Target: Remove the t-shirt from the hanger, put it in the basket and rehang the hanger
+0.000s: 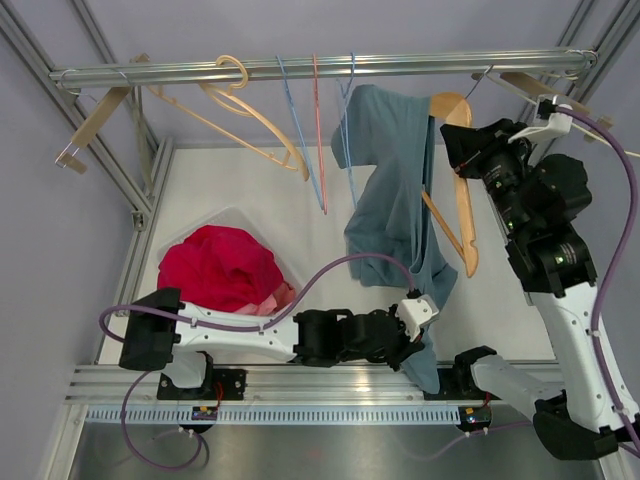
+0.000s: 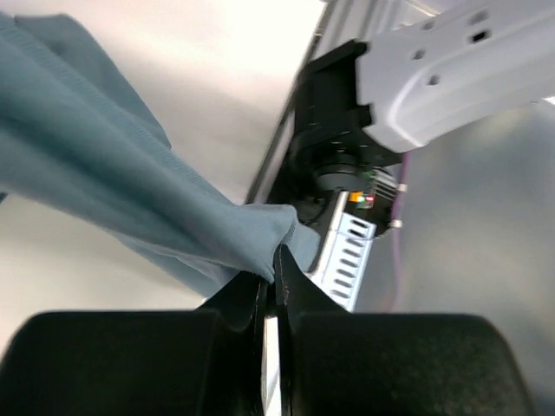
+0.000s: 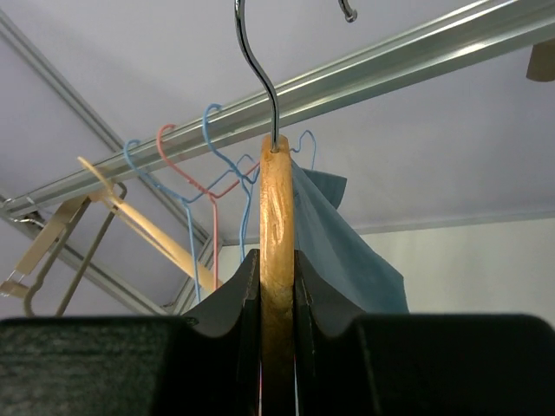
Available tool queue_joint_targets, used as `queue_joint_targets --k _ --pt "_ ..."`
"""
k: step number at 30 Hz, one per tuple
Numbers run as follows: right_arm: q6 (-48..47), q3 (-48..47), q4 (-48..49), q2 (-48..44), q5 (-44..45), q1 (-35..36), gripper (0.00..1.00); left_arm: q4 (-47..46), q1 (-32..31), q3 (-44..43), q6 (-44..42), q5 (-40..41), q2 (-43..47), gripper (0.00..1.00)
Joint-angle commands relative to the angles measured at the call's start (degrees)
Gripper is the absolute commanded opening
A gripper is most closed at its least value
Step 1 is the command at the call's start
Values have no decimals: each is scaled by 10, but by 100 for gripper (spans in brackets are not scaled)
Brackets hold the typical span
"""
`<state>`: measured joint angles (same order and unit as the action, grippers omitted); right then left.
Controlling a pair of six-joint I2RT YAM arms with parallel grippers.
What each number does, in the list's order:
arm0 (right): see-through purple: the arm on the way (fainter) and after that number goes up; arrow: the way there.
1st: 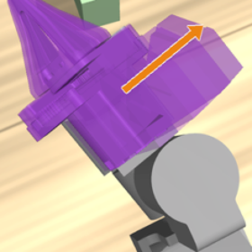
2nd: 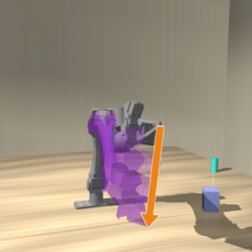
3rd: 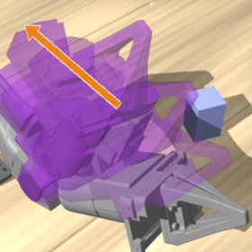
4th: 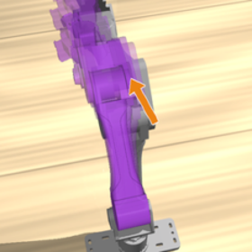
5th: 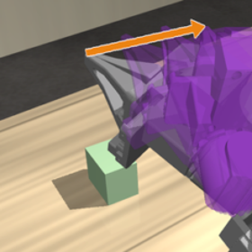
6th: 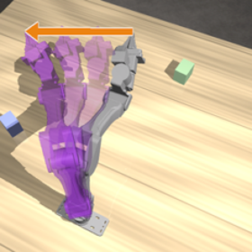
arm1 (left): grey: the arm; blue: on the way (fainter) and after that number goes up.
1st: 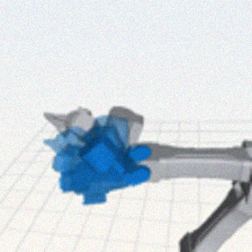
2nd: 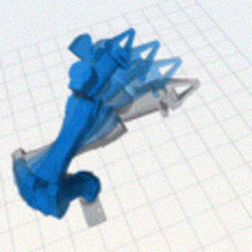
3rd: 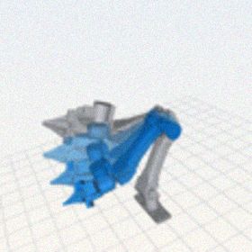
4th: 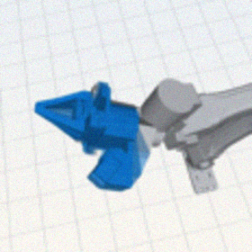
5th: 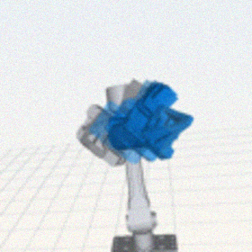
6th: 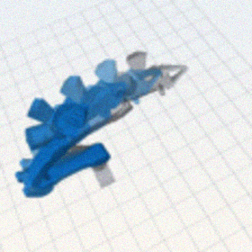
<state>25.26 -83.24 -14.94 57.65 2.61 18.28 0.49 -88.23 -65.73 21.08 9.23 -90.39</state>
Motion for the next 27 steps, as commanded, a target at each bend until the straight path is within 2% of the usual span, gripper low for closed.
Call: queue_joint_targets --k 1,3,6,9,12,15,17,22,26,27 --pt "-6 -69 106 -34 9 -3 0 86 -32 42 -2 -23 2 0" --pt "-20 -46 77 -75 -4 -3 0 86 -31 57 -14 10 51 0" --pt "-34 2 22 -139 -23 -3 0 114 -31 57 -25 104 118 0" --pt "-49 64 -15 -214 7 -3 0 108 -31 53 -47 169 189 0" --pt "-50 88 -38 -277 17 -3 0 76 -31 36 -92 212 224 0" --pt "-45 71 -94 -307 -8 -3 0 21 -16 4 -140 264 229 0" --pt "-41 69 -103 -328 -20 -3 0 -2 8 -13 -175 260 217 0" --pt "-37 47 -143 -360 -74 -3 0 -31 83 -93 -174 154 144 0" --pt "-32 25 -164 -381 -93 -2 0 -78 122 -137 -206 163 98 0" --pt "-31 20 -167 -385 -101 -2 0 -104 125 -144 -226 183 88 13"
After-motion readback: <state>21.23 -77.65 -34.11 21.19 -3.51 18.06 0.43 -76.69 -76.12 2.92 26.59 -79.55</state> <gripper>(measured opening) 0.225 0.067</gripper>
